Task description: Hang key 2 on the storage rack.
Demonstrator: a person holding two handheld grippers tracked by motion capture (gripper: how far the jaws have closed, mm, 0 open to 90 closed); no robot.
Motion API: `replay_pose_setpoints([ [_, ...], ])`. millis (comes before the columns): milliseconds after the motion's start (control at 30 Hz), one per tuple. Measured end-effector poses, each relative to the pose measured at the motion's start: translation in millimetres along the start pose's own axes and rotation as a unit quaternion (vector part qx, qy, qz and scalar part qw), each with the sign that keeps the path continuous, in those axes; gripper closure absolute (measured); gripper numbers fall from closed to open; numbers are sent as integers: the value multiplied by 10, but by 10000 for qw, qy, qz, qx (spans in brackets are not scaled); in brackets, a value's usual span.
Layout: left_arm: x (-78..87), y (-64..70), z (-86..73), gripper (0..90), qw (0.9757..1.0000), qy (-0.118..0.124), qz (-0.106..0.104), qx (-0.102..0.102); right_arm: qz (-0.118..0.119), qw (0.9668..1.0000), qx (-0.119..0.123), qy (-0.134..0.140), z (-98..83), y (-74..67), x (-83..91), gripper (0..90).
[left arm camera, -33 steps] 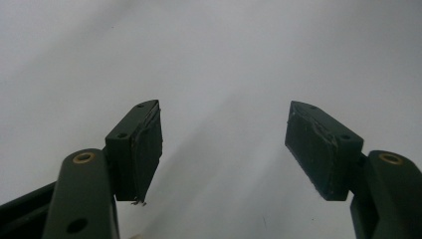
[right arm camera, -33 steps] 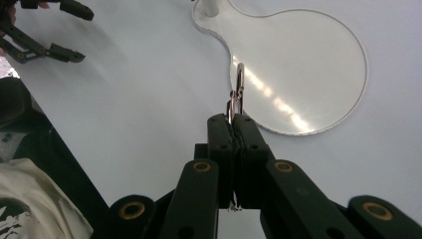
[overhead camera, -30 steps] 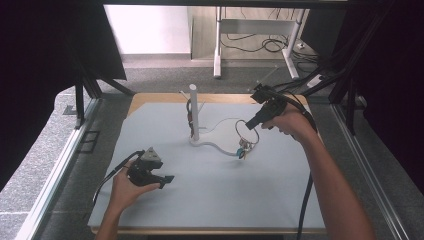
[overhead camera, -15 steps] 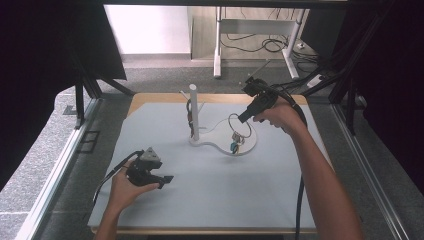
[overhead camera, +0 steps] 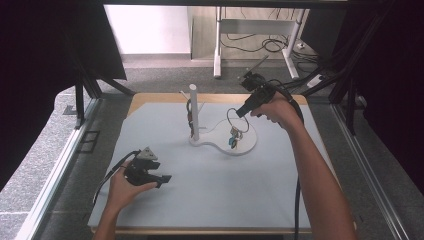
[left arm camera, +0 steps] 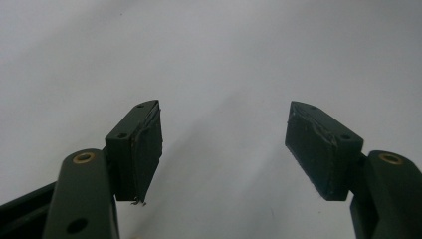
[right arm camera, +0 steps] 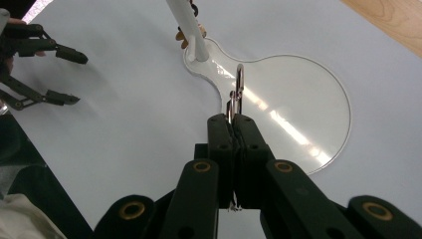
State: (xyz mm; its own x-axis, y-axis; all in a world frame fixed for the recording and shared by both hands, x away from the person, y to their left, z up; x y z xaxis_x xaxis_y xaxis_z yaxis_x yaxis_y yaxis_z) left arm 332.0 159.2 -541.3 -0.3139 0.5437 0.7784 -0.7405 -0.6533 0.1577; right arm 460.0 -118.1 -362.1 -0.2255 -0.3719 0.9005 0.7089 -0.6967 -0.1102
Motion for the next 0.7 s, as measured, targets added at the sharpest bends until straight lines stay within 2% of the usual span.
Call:
replay_pose_setpoints([
  [700, 1, -1, -8, 312, 10000, -33, 0, -46, -85, 10000, -41, -2, 223, 42, -103, 878],
])
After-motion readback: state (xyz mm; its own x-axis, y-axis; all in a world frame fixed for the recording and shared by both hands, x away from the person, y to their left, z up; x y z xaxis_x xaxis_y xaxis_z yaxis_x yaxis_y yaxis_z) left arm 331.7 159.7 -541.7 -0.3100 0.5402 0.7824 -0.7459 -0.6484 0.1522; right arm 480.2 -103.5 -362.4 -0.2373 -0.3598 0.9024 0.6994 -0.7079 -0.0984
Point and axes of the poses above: each handheld gripper's, and its own axes: x roughly backward along the jaws, z roughly out of its top, y roughly to its right, the point moved 8 cm from there along -x, roughly forward along the jaws, and after that the axes turned 3 degrees about -z, right-handed, at the moved point
